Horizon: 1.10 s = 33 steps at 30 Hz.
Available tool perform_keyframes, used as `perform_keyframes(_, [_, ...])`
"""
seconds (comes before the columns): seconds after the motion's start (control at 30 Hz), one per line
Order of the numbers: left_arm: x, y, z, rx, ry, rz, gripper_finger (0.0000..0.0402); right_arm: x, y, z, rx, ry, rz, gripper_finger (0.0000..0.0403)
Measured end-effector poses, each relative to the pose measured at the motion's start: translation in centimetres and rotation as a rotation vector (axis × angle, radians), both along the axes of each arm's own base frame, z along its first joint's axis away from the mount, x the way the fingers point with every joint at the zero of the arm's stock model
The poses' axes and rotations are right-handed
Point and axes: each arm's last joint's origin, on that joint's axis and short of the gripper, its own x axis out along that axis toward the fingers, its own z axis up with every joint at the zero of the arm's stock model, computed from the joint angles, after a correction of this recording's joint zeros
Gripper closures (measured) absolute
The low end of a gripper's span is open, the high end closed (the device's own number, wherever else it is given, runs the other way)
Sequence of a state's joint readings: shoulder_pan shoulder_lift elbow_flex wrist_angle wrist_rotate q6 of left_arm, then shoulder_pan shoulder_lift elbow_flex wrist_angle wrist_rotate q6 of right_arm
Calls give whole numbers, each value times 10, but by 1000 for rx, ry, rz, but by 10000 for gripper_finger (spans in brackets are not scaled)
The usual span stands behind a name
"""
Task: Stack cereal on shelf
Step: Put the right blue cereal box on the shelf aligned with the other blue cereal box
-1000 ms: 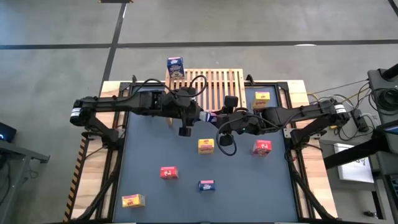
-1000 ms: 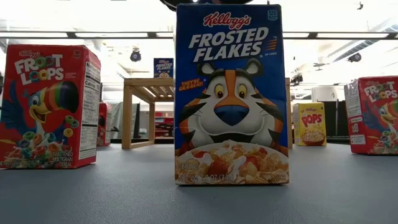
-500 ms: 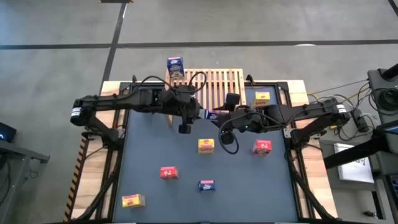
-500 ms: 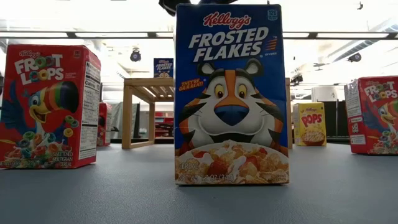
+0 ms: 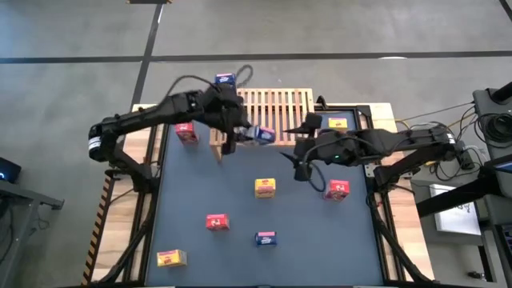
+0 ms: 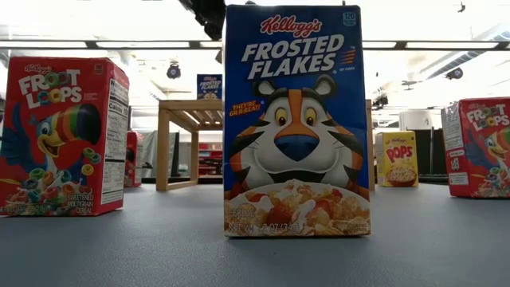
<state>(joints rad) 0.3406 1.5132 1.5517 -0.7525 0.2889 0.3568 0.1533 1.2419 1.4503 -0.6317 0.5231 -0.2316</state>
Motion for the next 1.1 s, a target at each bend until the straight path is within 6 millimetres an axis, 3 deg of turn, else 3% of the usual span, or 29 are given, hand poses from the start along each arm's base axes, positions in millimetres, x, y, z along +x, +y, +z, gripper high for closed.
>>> perform_keyframes(0.13, [-22, 16, -2, -29, -72, 15, 247, -17, 1, 6, 27, -43, 7, 117])
perform_keyframes(0.3, [-54, 25, -11, 33, -224, 93, 247, -32, 0, 0, 40, -78, 14, 115])
perform_keyframes(0.5, [-92, 35, -35, 86, -394, 201, 247, -43, -2, -11, 25, -157, 28, 118])
perform_keyframes(0.67, [-117, 48, -59, 11, -462, 205, 247, -49, -3, -21, 6, -210, 38, 122])
perform_keyframes(0.87, [-135, 67, -81, -56, -513, 222, 247, -55, -4, -31, -10, -257, 45, 119])
perform_keyframes(1.1, [-138, 91, -97, -125, -529, 180, 247, -57, -5, -36, -17, -277, 48, 124])
